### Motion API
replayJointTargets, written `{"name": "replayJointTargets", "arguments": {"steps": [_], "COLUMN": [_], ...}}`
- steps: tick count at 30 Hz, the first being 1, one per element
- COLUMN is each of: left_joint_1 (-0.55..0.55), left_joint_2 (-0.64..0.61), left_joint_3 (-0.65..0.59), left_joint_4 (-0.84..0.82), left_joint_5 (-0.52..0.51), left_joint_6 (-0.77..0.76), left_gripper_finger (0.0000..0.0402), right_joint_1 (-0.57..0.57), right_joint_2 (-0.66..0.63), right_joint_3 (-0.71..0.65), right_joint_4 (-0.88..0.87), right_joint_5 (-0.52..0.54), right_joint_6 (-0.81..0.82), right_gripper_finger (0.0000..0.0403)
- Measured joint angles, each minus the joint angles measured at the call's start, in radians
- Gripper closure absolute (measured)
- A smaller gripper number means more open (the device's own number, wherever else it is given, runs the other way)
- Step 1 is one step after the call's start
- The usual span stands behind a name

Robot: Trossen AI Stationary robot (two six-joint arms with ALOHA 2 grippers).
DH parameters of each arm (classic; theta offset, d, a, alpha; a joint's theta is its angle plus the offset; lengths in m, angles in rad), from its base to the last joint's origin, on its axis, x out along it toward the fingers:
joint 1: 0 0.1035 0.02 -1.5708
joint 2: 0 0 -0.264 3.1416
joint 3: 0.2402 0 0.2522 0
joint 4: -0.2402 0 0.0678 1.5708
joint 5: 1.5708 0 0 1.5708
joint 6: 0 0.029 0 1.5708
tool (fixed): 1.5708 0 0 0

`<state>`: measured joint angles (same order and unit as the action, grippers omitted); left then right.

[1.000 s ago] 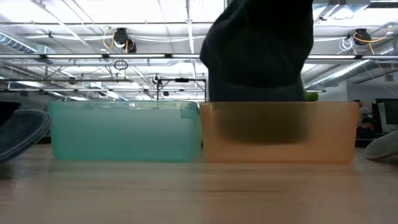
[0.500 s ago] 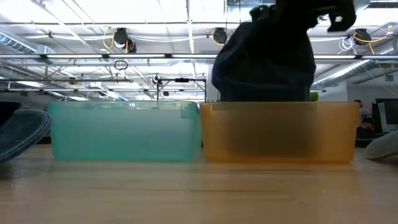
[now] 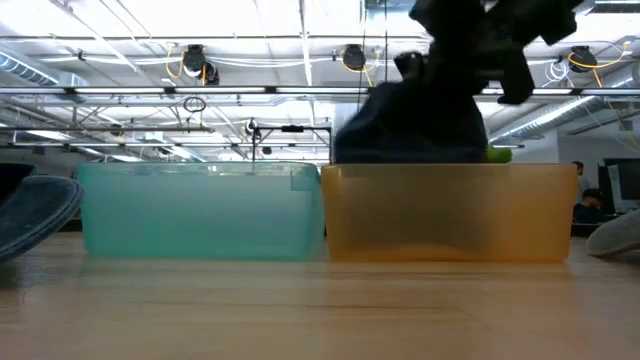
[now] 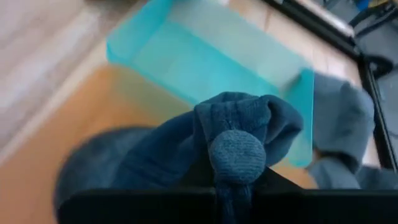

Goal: Pick & Place hat
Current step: Put the top blue cap into the orange bin

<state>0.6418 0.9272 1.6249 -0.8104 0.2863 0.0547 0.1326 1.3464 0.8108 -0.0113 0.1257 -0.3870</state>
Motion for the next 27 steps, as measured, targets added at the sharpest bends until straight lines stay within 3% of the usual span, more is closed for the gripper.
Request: {"name": "replayJointTargets", "arguments": {"steps": [8,15,23,27], "left_joint_1": [0.0,0.0,0.0,0.0], "left_joint_2": [0.0,0.002,0.004,0.004], "left_joint_3": [0.0,0.0,0.0,0.0], "left_joint_4": [0.0,0.0,0.003,0.003], "left_joint_5": [0.0,0.0,-0.004,-0.004], "left_joint_6": [-0.006,-0.006,-0.007,-0.007], "left_gripper_finger": [0.0117,0.0117,0.0117,0.0117], "right_joint_1": [-0.041,-0.087,-0.141,-0.147], "right_joint_2": [0.0,0.0,0.0,0.0], "right_joint_3": [-0.098,-0.165,-0.172,-0.172], "right_joint_4": [0.098,0.233,0.233,0.248], "right_joint_5": [-0.002,-0.077,-0.102,-0.131], "right_joint_6": [-0.001,-0.034,-0.089,-0.022], "right_gripper_finger": [0.0403,0.0403,0.04,0.0379]}}
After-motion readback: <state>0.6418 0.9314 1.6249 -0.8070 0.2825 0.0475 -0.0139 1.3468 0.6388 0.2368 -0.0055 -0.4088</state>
